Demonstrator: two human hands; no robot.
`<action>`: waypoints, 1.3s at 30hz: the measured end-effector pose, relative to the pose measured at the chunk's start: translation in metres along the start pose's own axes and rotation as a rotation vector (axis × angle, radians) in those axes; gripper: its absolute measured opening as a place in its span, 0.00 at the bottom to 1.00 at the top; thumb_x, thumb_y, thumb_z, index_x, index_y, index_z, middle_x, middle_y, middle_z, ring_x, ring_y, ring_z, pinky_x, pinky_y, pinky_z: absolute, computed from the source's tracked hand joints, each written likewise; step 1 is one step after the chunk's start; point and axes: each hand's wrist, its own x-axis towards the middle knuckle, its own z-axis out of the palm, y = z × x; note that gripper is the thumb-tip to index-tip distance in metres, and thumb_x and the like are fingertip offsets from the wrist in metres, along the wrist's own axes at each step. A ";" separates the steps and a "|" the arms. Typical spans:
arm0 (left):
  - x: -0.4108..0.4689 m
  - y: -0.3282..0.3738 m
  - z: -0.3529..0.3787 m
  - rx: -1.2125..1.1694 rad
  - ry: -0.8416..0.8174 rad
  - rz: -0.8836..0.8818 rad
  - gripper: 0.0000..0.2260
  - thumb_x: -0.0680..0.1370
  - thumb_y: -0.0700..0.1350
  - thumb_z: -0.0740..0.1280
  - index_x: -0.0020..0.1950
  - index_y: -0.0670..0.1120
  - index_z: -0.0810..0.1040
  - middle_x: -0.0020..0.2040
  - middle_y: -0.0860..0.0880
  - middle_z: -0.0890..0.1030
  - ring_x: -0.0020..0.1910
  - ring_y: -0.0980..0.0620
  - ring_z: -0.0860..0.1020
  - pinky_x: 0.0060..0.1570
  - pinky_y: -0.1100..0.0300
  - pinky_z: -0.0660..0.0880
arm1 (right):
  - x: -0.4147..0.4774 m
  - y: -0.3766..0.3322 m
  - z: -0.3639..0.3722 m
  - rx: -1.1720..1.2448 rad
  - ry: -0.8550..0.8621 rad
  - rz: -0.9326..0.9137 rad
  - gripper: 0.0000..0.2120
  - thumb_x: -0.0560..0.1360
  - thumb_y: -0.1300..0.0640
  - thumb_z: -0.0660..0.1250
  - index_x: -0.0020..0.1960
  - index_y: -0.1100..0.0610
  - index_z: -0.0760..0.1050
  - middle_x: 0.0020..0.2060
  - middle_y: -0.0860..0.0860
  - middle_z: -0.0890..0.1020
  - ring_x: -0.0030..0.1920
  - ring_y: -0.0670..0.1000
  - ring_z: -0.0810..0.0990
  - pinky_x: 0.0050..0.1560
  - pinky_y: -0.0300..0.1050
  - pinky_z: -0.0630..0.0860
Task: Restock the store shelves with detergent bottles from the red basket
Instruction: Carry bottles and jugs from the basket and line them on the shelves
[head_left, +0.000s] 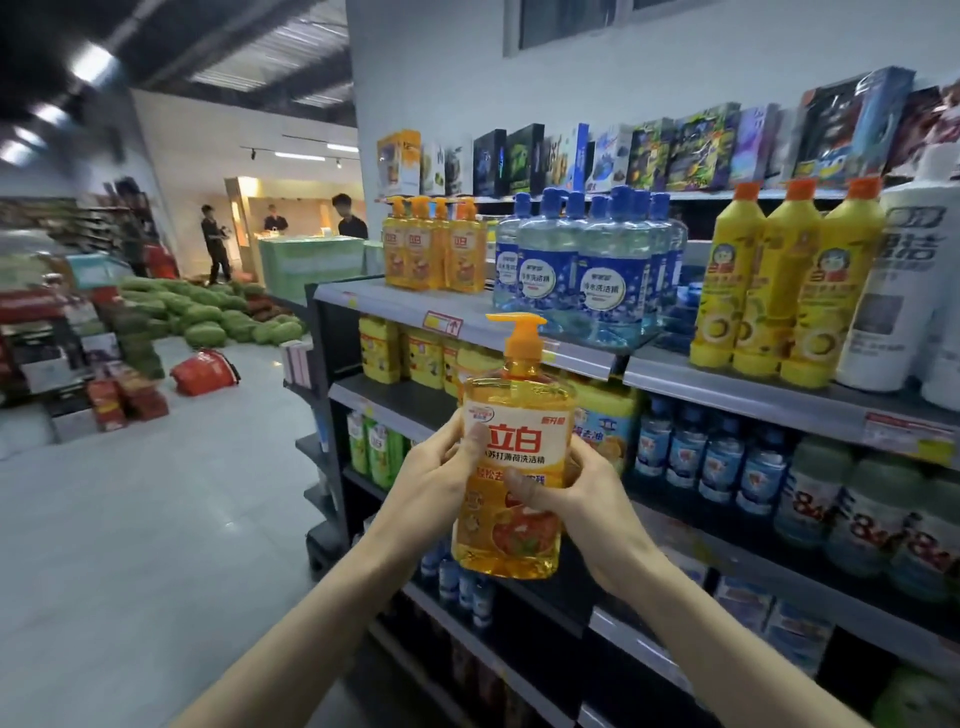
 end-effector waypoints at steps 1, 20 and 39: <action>0.016 -0.002 -0.004 0.012 0.016 0.006 0.10 0.86 0.55 0.60 0.64 0.62 0.78 0.54 0.59 0.88 0.53 0.62 0.86 0.45 0.66 0.82 | 0.018 0.001 0.001 -0.001 -0.014 -0.011 0.31 0.64 0.46 0.82 0.64 0.48 0.78 0.54 0.44 0.89 0.55 0.45 0.87 0.55 0.47 0.84; 0.239 -0.013 -0.116 0.024 0.212 0.115 0.16 0.85 0.57 0.62 0.70 0.57 0.79 0.58 0.54 0.88 0.56 0.59 0.86 0.47 0.67 0.81 | 0.288 -0.010 0.057 0.016 -0.189 -0.170 0.29 0.68 0.53 0.84 0.65 0.51 0.78 0.54 0.47 0.89 0.54 0.49 0.89 0.56 0.53 0.85; 0.435 -0.021 -0.310 0.009 -0.069 0.406 0.23 0.85 0.58 0.59 0.78 0.53 0.71 0.60 0.54 0.86 0.59 0.58 0.84 0.49 0.65 0.82 | 0.471 -0.055 0.200 -0.136 0.065 -0.385 0.31 0.66 0.57 0.83 0.66 0.53 0.75 0.51 0.43 0.88 0.51 0.44 0.88 0.44 0.41 0.85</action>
